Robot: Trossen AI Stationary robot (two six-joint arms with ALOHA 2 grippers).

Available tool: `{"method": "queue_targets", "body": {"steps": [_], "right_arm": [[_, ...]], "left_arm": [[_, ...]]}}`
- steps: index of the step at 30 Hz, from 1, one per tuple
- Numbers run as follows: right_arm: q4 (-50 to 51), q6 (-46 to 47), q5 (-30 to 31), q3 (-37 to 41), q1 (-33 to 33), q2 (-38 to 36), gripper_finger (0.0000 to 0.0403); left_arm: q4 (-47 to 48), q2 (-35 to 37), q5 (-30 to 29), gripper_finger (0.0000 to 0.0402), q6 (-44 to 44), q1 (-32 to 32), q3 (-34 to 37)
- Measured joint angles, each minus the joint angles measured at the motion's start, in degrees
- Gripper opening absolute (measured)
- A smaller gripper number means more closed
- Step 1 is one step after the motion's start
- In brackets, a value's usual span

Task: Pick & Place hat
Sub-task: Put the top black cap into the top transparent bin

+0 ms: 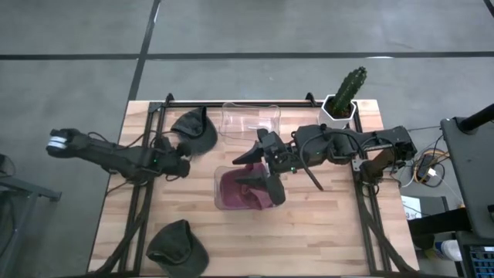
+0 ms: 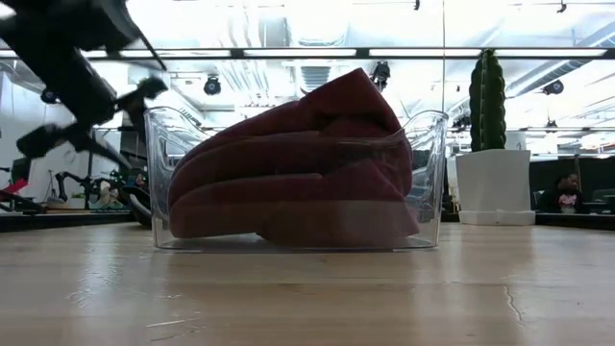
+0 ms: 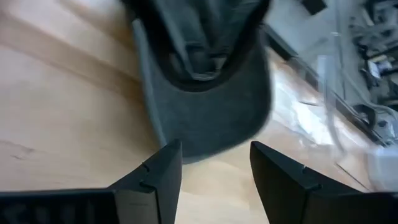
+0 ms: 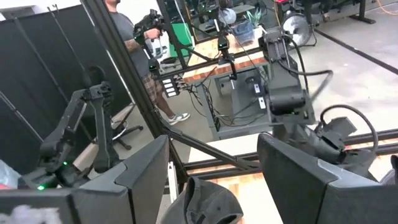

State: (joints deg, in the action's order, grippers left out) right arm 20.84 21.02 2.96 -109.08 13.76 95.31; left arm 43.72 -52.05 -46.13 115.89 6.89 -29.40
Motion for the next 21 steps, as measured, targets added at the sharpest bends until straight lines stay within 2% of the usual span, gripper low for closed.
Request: {"method": "queue_targets", "body": {"steps": [6,14,21], "right_arm": [[0.01,0.0,0.0,0.0,0.0,0.0,0.0237],[0.15,-1.17,0.01,0.0,-0.56,-0.01,0.0237],[0.0,-0.76,0.04,-0.14,-2.52,-0.07,0.0237]], "left_arm": [[-6.62,0.02,2.0,0.0181,0.3,-5.21,4.32],[-7.78,0.07,3.6,0.0181,0.37,-7.33,8.16],[-20.66,0.02,3.49,0.0181,0.07,-9.91,14.2]]}}
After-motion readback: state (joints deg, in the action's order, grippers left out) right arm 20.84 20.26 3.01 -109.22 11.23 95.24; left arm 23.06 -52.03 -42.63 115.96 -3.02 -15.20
